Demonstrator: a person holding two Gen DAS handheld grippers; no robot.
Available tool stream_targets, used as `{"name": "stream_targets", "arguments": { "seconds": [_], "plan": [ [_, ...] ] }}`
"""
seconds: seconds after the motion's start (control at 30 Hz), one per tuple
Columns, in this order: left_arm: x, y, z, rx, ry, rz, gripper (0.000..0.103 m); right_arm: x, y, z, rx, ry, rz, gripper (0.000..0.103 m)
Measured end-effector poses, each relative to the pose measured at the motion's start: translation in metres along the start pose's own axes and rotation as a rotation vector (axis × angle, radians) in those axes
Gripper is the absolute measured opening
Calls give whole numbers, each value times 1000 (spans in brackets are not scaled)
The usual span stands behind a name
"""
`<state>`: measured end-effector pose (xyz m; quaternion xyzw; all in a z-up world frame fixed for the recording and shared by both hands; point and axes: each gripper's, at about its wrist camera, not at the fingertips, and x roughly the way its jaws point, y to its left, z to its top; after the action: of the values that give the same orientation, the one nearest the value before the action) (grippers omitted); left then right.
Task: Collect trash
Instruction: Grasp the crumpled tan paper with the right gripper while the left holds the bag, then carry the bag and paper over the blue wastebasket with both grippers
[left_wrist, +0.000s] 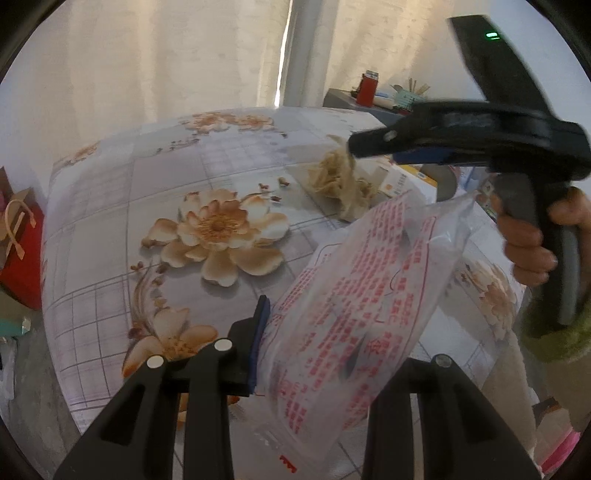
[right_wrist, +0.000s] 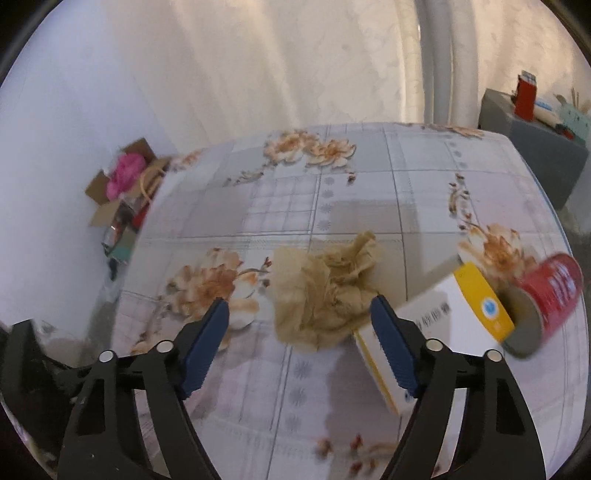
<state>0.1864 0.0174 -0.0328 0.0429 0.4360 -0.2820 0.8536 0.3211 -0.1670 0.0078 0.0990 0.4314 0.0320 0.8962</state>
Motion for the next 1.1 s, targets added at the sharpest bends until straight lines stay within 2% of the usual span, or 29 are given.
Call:
{"name": "stream_targets", "arguments": {
  "seconds": [0.13,0.23,0.3,0.4,0.5,0.77,0.97,1.1],
  "plan": [
    [1,4,0,-1,-6,20,31,34,-4,6,1,68,-42,57],
    [1,5,0,7,-12,38,31,51,-5,7,9,101,-58,41],
    [2,6,1,7,-14,44,31,55,-5,7,13,105,-69,22],
    [3,4,1,13,-16,54,31,48,-7,5,32,83,-60,10],
    [5,2,0,21,-13,61,31,33,-10,6,45,45,-49,6],
    [9,-2,0,24,-4,54,31,-24,-21,9,93,-61,27,4],
    [9,-5,4,31,-12,60,31,-70,-38,-6,175,-117,102,4],
    [5,-12,5,58,-27,70,31,-88,-42,-21,199,-138,105,4]
  ]
}}
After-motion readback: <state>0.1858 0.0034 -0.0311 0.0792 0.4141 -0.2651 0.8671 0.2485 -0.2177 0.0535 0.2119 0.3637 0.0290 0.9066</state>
